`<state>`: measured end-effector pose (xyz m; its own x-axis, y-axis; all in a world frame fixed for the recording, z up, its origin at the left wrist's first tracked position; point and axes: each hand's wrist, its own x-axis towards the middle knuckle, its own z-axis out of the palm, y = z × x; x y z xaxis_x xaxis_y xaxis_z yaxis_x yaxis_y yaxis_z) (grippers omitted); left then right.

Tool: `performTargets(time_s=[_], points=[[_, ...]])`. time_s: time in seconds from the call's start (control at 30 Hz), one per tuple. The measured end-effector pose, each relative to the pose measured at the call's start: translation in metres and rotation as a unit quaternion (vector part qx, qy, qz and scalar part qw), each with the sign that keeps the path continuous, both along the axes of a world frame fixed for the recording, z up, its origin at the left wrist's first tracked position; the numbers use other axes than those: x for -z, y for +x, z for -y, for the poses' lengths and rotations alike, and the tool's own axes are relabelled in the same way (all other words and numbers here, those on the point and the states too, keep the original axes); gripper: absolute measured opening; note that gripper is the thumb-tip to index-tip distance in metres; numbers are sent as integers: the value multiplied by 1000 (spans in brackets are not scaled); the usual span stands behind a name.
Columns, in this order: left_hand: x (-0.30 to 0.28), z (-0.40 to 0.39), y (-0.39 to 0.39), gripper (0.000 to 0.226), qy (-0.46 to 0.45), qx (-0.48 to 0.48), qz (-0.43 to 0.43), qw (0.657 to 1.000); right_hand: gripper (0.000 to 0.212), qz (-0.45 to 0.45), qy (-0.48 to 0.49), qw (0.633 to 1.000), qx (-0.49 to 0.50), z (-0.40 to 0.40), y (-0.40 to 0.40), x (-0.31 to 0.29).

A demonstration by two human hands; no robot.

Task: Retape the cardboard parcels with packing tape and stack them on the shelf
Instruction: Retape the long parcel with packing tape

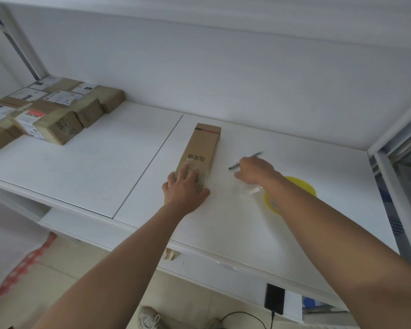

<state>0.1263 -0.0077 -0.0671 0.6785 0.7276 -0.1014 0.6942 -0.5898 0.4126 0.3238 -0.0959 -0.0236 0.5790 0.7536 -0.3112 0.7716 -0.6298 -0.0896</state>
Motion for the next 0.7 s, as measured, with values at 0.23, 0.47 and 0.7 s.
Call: performTargets(time_s=[0.23, 0.47, 0.7], points=[[1, -2, -5, 75, -3, 15, -19, 1000, 55, -364, 201, 898, 145, -12, -46, 25], [1, -3, -5, 68, -18, 11, -23, 1000, 20, -476, 252, 825, 172, -8, -57, 52], [0, -5, 8, 47, -14, -38, 3, 999, 26, -387, 251, 874, 151, -10, -63, 52]])
